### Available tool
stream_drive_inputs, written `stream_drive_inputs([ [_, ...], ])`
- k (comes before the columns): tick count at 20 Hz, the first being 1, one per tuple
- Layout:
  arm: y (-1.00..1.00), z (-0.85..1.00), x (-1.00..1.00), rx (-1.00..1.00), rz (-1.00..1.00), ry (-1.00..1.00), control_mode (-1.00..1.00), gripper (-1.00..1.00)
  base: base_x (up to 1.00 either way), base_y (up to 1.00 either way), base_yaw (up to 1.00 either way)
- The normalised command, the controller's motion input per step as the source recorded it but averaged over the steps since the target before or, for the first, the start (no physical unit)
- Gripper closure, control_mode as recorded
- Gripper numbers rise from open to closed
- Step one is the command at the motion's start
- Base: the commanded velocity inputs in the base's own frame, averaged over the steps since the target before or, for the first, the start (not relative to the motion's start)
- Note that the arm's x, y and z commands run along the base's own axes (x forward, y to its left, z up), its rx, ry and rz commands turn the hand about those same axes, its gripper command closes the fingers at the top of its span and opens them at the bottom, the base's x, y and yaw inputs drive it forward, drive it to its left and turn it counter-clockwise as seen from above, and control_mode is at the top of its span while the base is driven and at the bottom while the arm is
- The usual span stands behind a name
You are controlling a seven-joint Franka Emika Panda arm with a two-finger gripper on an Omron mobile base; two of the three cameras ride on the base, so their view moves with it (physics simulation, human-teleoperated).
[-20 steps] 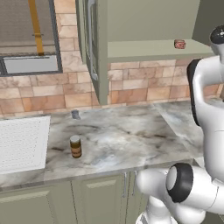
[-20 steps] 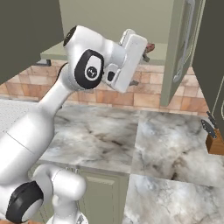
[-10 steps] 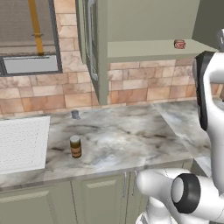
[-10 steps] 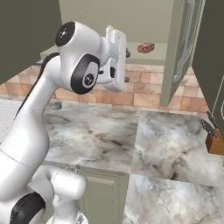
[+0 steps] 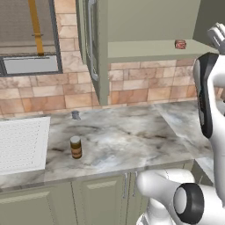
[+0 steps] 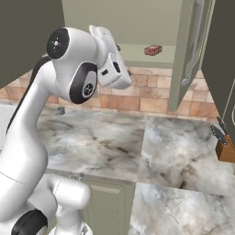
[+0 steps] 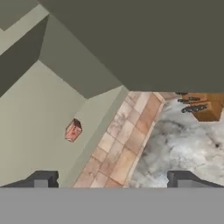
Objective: Open the cabinet. Pick the bar soap and place it next to the sink. Then close the cabinet.
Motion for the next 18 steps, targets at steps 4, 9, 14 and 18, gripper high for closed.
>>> stream_drive_inputs([
  [4, 0.17, 0.06, 0.34, -0.26, 0.21, 0.0, -1.0, -1.0, 0.0, 0.0, 0.0],
  [9, 0.13, 0.22, 0.32, -0.26, 0.15, 0.02, -1.0, -1.0, 0.0, 0.0, 0.0],
  [14, 0.12, 0.28, 0.27, -0.23, 0.09, 0.07, -1.0, -1.0, 0.0, 0.0, 0.0],
  [18, 0.02, 0.11, 0.3, -0.22, 0.07, 0.06, -1.0, -1.0, 0.0, 0.0, 0.0],
])
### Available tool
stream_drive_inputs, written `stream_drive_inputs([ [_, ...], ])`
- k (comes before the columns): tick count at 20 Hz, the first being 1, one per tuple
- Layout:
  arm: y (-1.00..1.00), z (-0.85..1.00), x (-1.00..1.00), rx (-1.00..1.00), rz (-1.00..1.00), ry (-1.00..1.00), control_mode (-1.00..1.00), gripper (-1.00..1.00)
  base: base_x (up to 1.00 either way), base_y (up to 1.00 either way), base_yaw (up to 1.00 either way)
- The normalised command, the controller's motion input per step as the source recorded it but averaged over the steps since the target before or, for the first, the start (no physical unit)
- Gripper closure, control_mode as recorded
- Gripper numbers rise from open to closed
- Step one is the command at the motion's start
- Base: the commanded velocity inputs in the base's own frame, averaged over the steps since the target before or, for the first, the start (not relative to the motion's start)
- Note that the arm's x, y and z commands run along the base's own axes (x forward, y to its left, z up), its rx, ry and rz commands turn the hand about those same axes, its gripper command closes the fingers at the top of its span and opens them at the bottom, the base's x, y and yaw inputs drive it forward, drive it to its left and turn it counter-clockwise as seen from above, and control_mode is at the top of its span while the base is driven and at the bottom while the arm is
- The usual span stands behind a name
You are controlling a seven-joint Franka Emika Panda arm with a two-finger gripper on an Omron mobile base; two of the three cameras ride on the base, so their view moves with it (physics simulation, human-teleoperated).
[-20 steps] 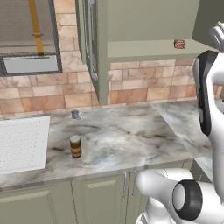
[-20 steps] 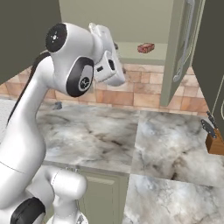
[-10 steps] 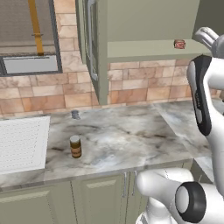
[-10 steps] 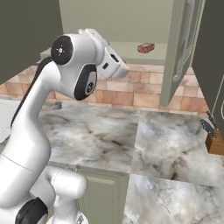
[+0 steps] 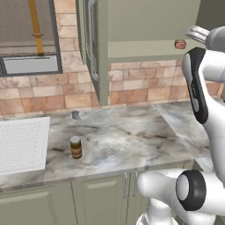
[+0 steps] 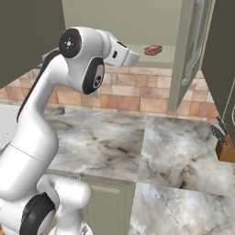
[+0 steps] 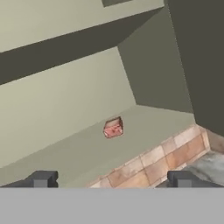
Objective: Open the cabinet. Pick the bar soap and place it next to the sink. Then close the cabinet.
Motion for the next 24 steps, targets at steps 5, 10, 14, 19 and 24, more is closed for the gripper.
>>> stream_drive_inputs([
  [5, 0.0, 0.06, 0.24, -0.21, 0.03, 0.11, -1.0, -1.0, 0.0, 0.0, 0.0],
  [10, -0.01, 0.0, 0.23, -0.11, 0.05, 0.09, -1.0, -1.0, 0.0, 0.0, 0.0],
  [14, -0.06, 0.01, 0.22, -0.09, 0.05, 0.04, -1.0, -1.0, 0.0, 0.0, 0.0],
  [19, -0.12, -0.05, 0.19, -0.1, 0.04, 0.0, -1.0, -1.0, 0.0, 0.0, 0.0],
  [24, -0.15, -0.02, 0.18, -0.05, 0.0, 0.0, -1.0, -1.0, 0.0, 0.0, 0.0],
])
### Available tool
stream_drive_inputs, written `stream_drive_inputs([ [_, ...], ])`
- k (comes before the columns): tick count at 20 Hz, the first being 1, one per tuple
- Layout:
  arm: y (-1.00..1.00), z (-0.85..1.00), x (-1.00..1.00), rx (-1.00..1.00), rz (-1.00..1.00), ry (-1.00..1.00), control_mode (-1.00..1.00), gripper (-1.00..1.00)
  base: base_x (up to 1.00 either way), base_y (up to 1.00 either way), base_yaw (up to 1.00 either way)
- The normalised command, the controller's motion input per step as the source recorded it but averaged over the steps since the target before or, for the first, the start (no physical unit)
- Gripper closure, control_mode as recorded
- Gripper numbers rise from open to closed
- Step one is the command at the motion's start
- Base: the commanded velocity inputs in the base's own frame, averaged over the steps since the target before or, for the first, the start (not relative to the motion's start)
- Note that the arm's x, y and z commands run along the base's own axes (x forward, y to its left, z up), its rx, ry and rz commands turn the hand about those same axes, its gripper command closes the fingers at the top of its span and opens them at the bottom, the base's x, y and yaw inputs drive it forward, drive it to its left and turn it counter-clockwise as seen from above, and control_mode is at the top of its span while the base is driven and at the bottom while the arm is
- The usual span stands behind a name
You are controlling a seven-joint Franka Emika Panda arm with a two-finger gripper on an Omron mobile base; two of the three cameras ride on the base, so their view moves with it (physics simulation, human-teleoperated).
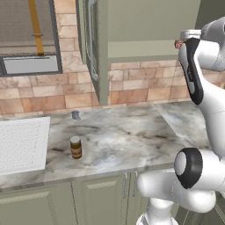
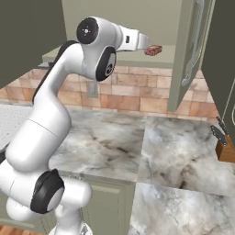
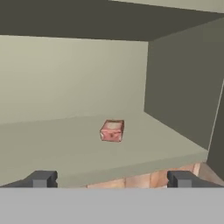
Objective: Open the cabinet. Pick the bar soap and place it next to the sink. Then close the cabinet.
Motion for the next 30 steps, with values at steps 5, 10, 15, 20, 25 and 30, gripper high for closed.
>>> stream_drive_inputs([
  [5, -0.04, -0.06, 0.18, 0.0, 0.0, 0.08, -1.0, -1.0, 0.0, 0.0, 0.0],
  [10, -0.01, -0.01, 0.28, 0.0, 0.0, 0.13, -1.0, -1.0, 0.0, 0.0, 0.0],
  [15, -0.03, -0.07, 0.26, 0.0, 0.0, 0.05, -1.0, -1.0, 0.0, 0.0, 0.0],
  [20, -0.08, -0.12, 0.34, 0.0, 0.0, 0.08, -1.0, -1.0, 0.0, 0.0, 0.0],
  [25, -0.13, -0.16, 0.32, 0.0, 0.0, 0.01, -1.0, -1.0, 0.0, 0.0, 0.0],
  [30, -0.16, -0.11, 0.32, 0.0, 0.0, 0.0, -1.0, -1.0, 0.0, 0.0, 0.0],
])
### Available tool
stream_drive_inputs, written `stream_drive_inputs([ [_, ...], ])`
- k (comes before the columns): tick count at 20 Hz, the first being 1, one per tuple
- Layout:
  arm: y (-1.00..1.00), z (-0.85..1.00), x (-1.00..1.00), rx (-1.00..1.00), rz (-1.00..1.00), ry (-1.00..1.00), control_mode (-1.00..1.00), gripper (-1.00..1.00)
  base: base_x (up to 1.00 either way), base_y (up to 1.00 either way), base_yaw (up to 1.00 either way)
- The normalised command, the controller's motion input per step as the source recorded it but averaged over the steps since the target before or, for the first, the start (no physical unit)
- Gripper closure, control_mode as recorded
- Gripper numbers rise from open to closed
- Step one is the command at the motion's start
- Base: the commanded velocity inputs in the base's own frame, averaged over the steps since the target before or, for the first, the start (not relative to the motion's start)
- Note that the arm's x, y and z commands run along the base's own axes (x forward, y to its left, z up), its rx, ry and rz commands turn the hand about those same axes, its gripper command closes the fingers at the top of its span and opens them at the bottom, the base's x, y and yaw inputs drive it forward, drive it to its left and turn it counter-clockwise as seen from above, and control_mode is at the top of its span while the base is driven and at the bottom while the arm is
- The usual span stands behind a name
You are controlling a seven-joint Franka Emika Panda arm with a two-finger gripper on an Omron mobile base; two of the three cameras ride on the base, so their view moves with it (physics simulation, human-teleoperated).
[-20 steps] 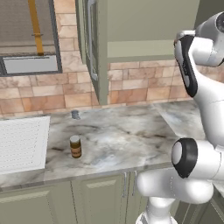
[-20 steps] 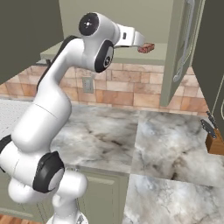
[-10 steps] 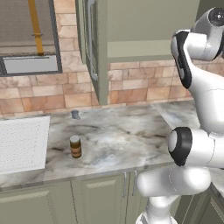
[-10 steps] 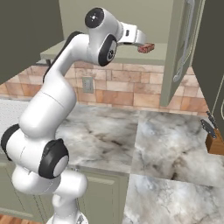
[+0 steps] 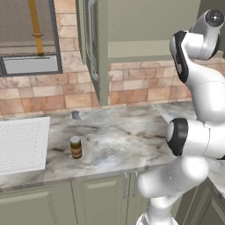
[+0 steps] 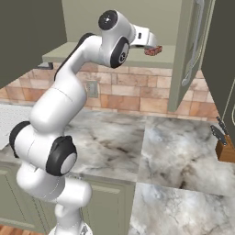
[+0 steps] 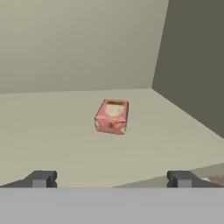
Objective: Open the cabinet. Pick the bar soap and place it next to the sink. Then close the cabinet.
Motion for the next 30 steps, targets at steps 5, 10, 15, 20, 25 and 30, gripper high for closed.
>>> stream_drive_inputs([
  [5, -0.1, -0.12, 0.47, 0.01, 0.0, 0.07, -1.0, -1.0, 0.0, 0.0, 0.0],
  [10, -0.08, -0.05, 0.44, 0.02, 0.0, 0.08, -1.0, -1.0, 0.0, 0.0, 0.0],
  [15, -0.12, 0.0, 0.35, 0.0, 0.0, 0.04, -1.0, -1.0, 0.0, 0.0, 0.0],
  [20, -0.13, -0.04, 0.3, 0.0, 0.0, 0.05, -1.0, -1.0, 0.0, 0.0, 0.0],
  [25, -0.13, -0.05, 0.34, 0.0, 0.0, 0.05, -1.0, -1.0, 0.0, 0.0, 0.0],
  [30, -0.12, -0.05, 0.26, 0.0, 0.0, 0.04, -1.0, -1.0, 0.0, 0.0, 0.0],
])
